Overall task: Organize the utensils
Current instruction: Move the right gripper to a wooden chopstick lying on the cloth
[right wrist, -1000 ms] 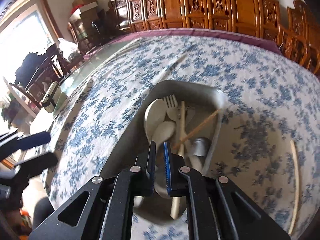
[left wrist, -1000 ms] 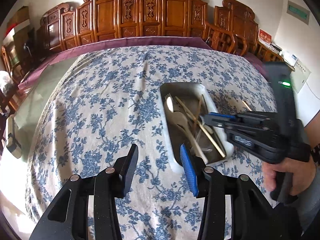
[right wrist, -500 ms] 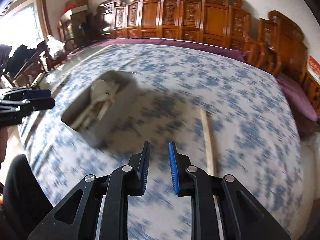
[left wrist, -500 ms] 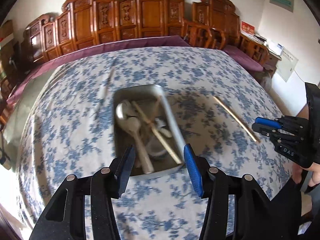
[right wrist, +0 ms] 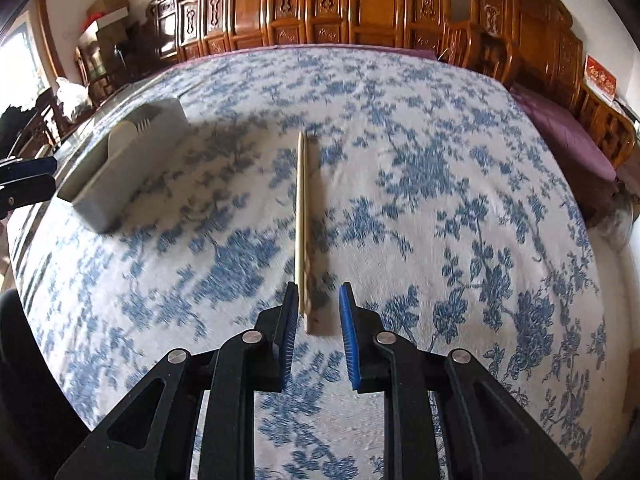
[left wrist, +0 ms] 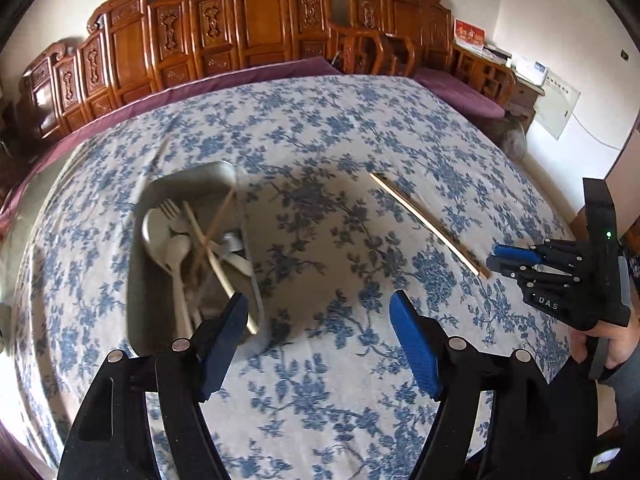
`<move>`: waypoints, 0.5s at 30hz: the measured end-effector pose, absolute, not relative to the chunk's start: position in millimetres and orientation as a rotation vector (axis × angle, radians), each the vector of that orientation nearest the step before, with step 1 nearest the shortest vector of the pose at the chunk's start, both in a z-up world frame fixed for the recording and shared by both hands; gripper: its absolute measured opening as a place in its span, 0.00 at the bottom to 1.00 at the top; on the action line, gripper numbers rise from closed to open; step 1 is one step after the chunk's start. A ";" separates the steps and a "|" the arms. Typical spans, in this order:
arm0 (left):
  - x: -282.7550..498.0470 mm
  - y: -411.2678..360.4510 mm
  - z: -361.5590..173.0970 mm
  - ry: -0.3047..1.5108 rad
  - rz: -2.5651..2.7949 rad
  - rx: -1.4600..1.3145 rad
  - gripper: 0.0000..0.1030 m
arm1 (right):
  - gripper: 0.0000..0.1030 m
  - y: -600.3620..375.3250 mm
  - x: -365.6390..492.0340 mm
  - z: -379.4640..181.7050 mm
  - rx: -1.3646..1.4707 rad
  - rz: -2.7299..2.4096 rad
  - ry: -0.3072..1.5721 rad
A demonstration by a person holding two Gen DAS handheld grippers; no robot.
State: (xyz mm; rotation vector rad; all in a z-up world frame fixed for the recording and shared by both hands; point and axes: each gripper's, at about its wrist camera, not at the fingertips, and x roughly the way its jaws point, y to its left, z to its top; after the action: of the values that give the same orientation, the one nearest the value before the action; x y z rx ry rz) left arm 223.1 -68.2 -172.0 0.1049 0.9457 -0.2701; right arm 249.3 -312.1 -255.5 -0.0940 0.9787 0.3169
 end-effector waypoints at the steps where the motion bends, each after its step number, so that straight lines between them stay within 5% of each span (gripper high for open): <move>1: 222.9 -71.9 -173.5 0.949 -0.272 0.107 0.68 | 0.22 -312.7 249.7 -257.3 -0.094 0.325 0.987; 15: 221.6 -102.7 -190.8 0.986 -0.308 0.134 0.68 | 0.20 -302.3 246.1 -270.6 -0.191 0.320 1.022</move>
State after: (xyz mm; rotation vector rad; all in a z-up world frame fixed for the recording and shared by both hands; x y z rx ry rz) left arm 221.6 -102.7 -190.8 0.1339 0.9861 -0.3077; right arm 246.1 -302.3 -270.6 -0.1912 1.0218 0.3204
